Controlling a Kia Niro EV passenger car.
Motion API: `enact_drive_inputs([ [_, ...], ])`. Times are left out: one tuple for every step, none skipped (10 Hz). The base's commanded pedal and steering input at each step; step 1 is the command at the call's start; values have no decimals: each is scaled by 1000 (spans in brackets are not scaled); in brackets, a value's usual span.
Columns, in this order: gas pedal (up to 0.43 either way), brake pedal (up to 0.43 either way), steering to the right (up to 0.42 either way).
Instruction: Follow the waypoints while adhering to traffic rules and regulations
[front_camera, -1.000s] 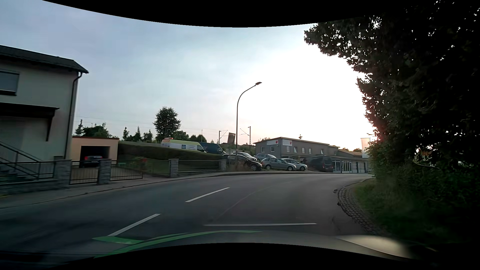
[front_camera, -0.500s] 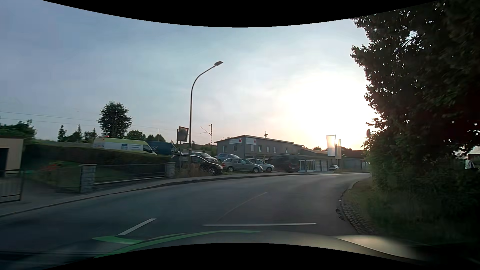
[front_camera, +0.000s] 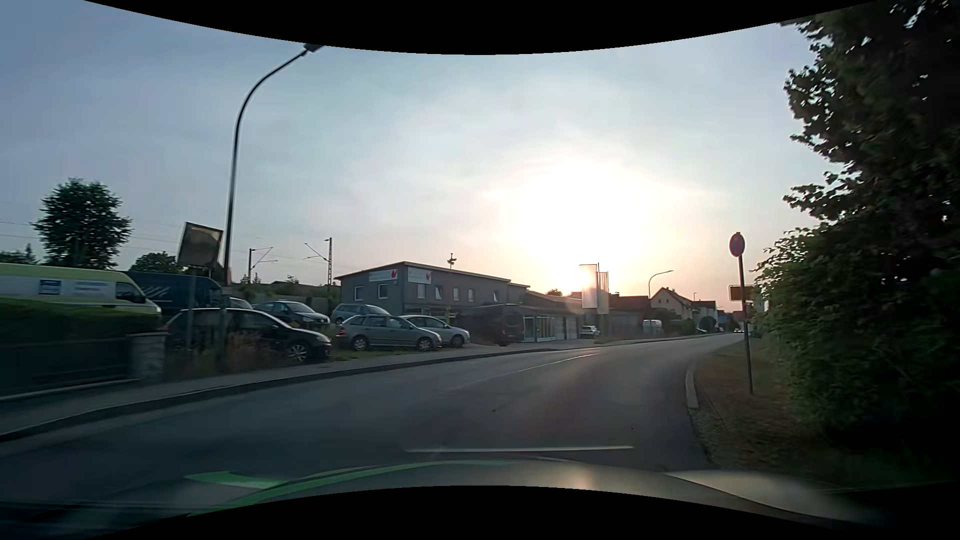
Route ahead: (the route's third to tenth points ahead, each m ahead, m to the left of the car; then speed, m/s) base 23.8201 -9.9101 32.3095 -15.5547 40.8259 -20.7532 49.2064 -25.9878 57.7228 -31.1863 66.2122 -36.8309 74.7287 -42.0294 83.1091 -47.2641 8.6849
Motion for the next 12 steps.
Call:
enact_drive_inputs([
  [197, 0, 185],
  [197, 0, 185],
  [197, 0, 185],
  [209, 0, 185],
  [220, 0, 185],
  [220, 0, 182],
  [228, 0, 175],
  [248, 0, 169],
  [260, 0, 161],
  [260, 0, 149],
  [260, 0, 136],
  [260, 0, 116],
])
